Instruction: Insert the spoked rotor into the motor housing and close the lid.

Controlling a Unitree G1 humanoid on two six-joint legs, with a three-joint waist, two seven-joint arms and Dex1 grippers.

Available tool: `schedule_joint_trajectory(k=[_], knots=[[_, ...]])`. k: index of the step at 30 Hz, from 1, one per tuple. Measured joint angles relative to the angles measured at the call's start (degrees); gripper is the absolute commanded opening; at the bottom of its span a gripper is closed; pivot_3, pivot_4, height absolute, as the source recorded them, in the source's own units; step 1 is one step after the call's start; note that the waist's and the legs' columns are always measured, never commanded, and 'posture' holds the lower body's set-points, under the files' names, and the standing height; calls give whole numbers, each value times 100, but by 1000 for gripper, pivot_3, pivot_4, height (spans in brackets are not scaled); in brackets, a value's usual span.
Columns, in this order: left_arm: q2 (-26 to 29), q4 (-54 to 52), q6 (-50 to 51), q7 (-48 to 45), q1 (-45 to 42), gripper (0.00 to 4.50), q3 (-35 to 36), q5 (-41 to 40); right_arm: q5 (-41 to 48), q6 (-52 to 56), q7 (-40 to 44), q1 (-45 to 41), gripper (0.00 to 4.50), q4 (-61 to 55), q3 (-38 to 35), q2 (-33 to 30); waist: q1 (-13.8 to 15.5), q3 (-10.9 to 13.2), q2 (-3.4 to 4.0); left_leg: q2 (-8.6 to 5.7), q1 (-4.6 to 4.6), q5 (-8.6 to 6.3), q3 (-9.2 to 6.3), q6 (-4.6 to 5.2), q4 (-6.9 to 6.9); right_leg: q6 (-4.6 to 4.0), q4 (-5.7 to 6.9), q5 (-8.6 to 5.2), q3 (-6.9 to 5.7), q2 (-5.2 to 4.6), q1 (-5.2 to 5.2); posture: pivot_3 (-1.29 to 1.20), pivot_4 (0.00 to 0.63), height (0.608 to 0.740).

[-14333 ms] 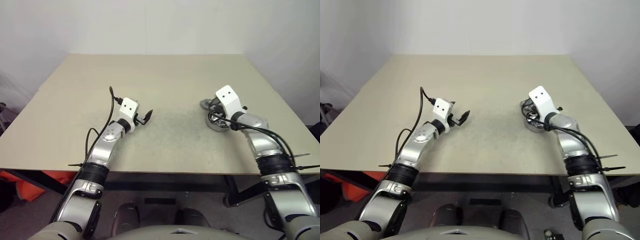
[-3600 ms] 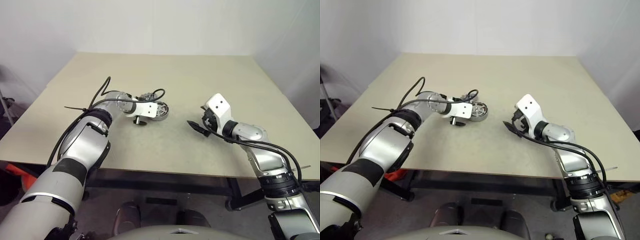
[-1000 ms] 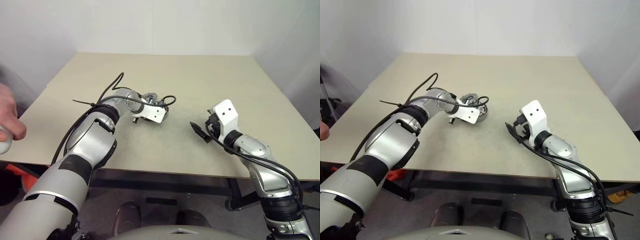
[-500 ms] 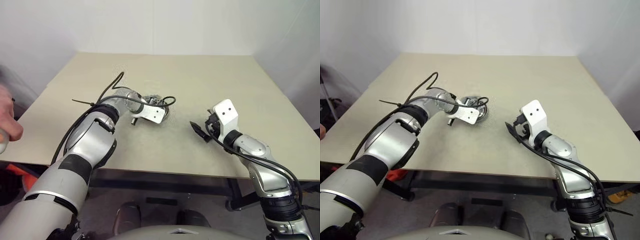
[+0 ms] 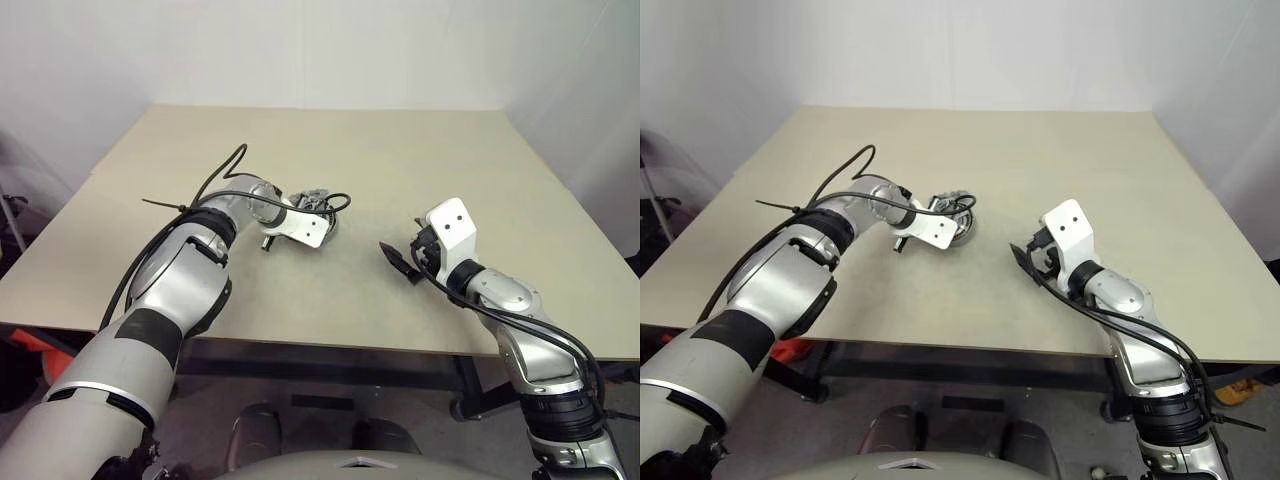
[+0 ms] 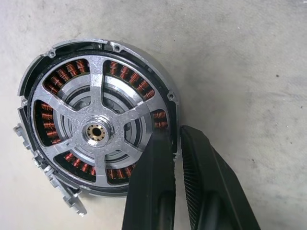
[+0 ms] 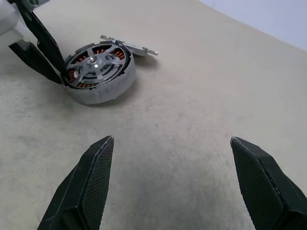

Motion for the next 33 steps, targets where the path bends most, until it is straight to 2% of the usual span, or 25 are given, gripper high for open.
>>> schedule_joint_trajectory(k=[11,18,24,33], knots=[[271,23,-650,-110,-337,21,-56,54,-12,-100,84,-176,4374,171,18,0,29,7,-11,-3,-22,-1,-1,1,1,0,-2,0,0,-2,-9,0,0,740],[78,-44,-1819,573,-620,21,-588,592,-28,-106,81,-174,4374,171,33,4,27,12,-18,-2,-24,-1,-2,1,1,4,-2,-3,0,-1,-9,0,0,740],[-38,-115,-2569,1968,-781,21,-1460,1554,-28,-105,33,-55,4374,151,30,8,18,12,-19,-2,-23,1,-6,-2,2,9,-1,-4,-1,0,-9,0,0,740],[-147,-173,-2983,4833,-986,21,-3082,3361,-27,-31,-160,449,4374,-280,-3,10,27,14,-21,-9,-41,2,-32,-5,12,41,0,-16,-12,0,-8,0,0,740]])
